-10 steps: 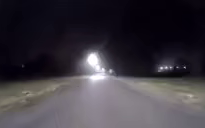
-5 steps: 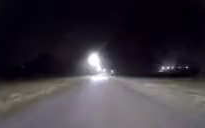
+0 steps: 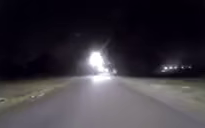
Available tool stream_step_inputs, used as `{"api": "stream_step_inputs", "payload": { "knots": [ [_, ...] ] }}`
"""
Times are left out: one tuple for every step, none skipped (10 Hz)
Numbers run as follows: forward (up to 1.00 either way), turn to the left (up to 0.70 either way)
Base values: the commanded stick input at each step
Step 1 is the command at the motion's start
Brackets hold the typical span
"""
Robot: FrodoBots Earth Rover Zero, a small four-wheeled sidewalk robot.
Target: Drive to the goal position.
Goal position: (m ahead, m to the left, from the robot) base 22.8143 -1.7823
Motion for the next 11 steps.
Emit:
{"api": "stream_step_inputs", "payload": {
  "knots": [
    [1.0,0.04],
    [1.0,0.04],
    [1.0,0.04],
    [1.0,0.05],
    [1.0,0.05],
    [1.0,0.05],
    [1.0,0.05],
    [1.0,0.05],
    [1.0,0.05],
    [1.0,0.04],
    [1.0,0.04]
  ]
}}
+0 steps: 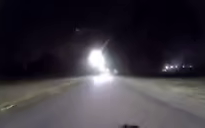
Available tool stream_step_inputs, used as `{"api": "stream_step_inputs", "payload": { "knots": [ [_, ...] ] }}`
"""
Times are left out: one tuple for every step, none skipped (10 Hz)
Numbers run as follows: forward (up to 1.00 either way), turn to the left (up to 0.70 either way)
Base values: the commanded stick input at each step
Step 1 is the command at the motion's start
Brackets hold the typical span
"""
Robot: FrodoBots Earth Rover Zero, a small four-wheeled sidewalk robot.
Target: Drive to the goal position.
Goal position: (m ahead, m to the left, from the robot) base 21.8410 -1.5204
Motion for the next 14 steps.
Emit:
{"api": "stream_step_inputs", "payload": {
  "knots": [
    [1.0,0.04],
    [1.0,0.03],
    [1.0,0.03],
    [1.0,0.03],
    [1.0,0.03],
    [1.0,0.04],
    [1.0,0.05],
    [1.0,0.04],
    [1.0,0.05],
    [1.0,0.11],
    [1.0,0.11],
    [1.0,0.1],
    [1.0,0.09],
    [1.0,0.09]
  ]
}}
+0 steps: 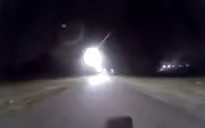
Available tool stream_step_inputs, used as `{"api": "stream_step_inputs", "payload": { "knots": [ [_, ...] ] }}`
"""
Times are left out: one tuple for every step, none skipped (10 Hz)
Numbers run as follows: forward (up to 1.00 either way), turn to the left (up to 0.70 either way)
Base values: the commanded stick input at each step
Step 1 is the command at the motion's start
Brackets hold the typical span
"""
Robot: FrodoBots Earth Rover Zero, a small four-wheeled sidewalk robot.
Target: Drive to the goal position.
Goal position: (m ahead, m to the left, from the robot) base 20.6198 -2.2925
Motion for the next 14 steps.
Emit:
{"api": "stream_step_inputs", "payload": {
  "knots": [
    [1.0,0.14],
    [1.0,0.18],
    [1.0,0.19],
    [1.0,0.19],
    [1.0,0.19],
    [1.0,0.19],
    [1.0,0.19],
    [1.0,0.18],
    [1.0,0.16],
    [1.0,0.11],
    [1.0,0.07],
    [1.0,0.06],
    [1.0,0.05],
    [1.0,0.05]
  ]
}}
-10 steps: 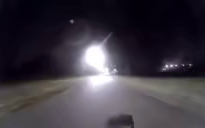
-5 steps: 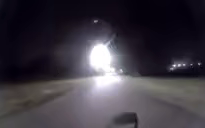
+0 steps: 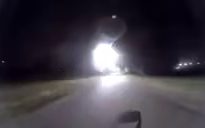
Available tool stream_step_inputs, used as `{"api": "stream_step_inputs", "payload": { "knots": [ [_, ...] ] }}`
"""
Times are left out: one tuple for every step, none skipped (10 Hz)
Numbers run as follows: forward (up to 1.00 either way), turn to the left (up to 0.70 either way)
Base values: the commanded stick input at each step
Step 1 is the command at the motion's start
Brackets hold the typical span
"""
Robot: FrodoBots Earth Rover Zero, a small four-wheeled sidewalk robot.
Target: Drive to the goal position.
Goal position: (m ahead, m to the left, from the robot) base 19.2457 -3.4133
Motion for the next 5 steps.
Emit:
{"api": "stream_step_inputs", "payload": {
  "knots": [
    [1.0,0.05],
    [1.0,0.05],
    [1.0,0.03],
    [1.0,0.01],
    [1.0,0.0]
  ]
}}
